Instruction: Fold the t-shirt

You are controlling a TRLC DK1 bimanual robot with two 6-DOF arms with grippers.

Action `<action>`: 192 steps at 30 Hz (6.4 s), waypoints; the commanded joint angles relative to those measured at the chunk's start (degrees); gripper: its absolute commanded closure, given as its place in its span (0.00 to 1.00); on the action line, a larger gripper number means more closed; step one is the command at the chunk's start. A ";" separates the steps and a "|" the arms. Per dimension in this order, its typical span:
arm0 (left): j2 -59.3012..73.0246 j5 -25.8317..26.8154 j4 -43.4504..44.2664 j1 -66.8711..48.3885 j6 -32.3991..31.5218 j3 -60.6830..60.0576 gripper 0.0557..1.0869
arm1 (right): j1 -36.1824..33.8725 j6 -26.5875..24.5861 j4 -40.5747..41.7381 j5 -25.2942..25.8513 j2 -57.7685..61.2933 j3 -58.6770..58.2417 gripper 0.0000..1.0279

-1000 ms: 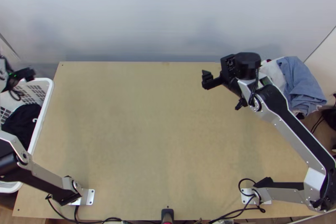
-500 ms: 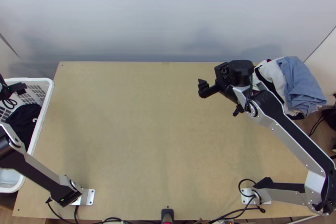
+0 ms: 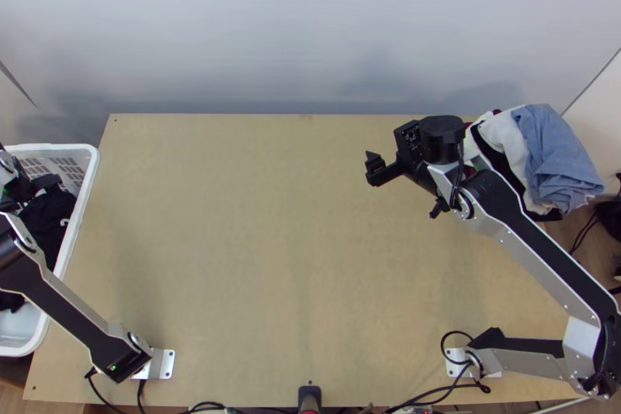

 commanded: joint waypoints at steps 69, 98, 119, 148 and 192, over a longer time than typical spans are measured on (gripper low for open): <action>-14.36 10.10 -23.66 -4.22 2.08 25.52 0.96 | 0.22 -2.23 0.76 4.39 0.32 -0.65 0.05; -23.50 -10.47 -25.59 -72.07 -2.93 28.15 0.96 | -9.98 5.50 15.44 4.39 -20.24 -31.06 0.05; -10.49 -9.94 -8.19 -105.47 0.59 30.18 0.96 | -27.03 6.12 19.39 3.87 -26.48 -48.02 0.05; -7.94 -12.14 -9.42 -100.90 -2.14 25.34 0.04 | -36.00 7.53 12.27 -8.88 -28.94 -45.56 0.04; -41.43 -16.88 -11.53 -88.95 -11.28 -18.78 0.05 | -8.22 -5.22 -24.91 -19.95 -8.90 -36.42 0.07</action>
